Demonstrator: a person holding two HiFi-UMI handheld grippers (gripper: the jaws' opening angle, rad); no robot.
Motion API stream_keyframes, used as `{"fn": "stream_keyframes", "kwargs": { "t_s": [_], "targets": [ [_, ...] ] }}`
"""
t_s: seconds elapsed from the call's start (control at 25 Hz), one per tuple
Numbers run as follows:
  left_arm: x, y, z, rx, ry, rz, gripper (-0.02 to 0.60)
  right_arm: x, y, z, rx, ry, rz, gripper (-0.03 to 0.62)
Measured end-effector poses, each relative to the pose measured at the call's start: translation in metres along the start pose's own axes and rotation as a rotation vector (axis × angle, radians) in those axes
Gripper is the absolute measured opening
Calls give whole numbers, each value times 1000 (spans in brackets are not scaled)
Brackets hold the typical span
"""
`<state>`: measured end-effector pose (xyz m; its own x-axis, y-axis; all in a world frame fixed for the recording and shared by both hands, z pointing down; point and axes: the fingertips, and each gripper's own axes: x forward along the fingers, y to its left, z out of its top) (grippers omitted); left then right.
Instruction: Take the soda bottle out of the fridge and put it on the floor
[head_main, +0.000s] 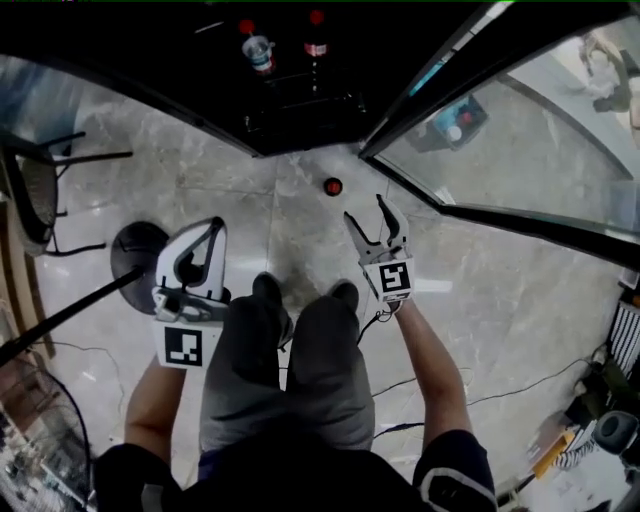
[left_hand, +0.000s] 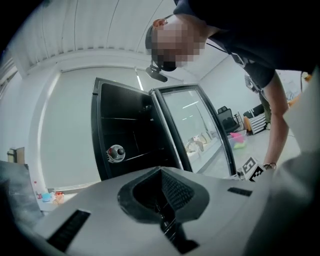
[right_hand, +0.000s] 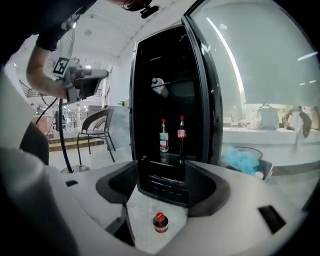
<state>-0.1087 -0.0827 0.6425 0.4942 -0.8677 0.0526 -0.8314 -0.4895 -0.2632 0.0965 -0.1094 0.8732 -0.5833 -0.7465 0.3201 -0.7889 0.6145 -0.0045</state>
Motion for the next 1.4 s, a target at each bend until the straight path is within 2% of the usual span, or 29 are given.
{"fn": "stream_keyframes", "kwargs": {
  "t_s": [0.16, 0.36, 0.44, 0.52, 0.64, 0.76, 0.8, 1.04, 1.16, 1.4],
  "targets": [
    [-7, 12, 61, -14, 11, 2, 23, -32, 2, 81, -17, -37, -4, 267],
    [-13, 29, 138, -58, 25, 10, 23, -71, 11, 190, 3, -77, 11, 195],
    [-13, 34, 170, -71, 22, 20, 23, -88, 17, 232, 19, -81, 26, 186],
    [-14, 38, 202, -91, 30, 29, 23, -107, 20, 275, 42, -92, 30, 146],
    [-16, 37, 248, -105, 42, 25, 23, -133, 21, 331, 55, -102, 24, 127],
    [-17, 39, 276, -125, 45, 24, 23, -147, 23, 378, 60, -124, 7, 88],
    [-18, 40, 284, -134, 48, 22, 23, -152, 24, 394, 57, -137, -1, 53],
    [-30, 46, 359, -136, 59, 29, 23, -199, 27, 501, 39, -183, -15, 20],
    [-34, 55, 387, -125, 47, 39, 23, -213, 31, 540, 35, -202, -4, 20],
    [-44, 71, 420, -127, 11, 70, 23, -231, 44, 589, 34, -220, 9, 20]
  ]
}}
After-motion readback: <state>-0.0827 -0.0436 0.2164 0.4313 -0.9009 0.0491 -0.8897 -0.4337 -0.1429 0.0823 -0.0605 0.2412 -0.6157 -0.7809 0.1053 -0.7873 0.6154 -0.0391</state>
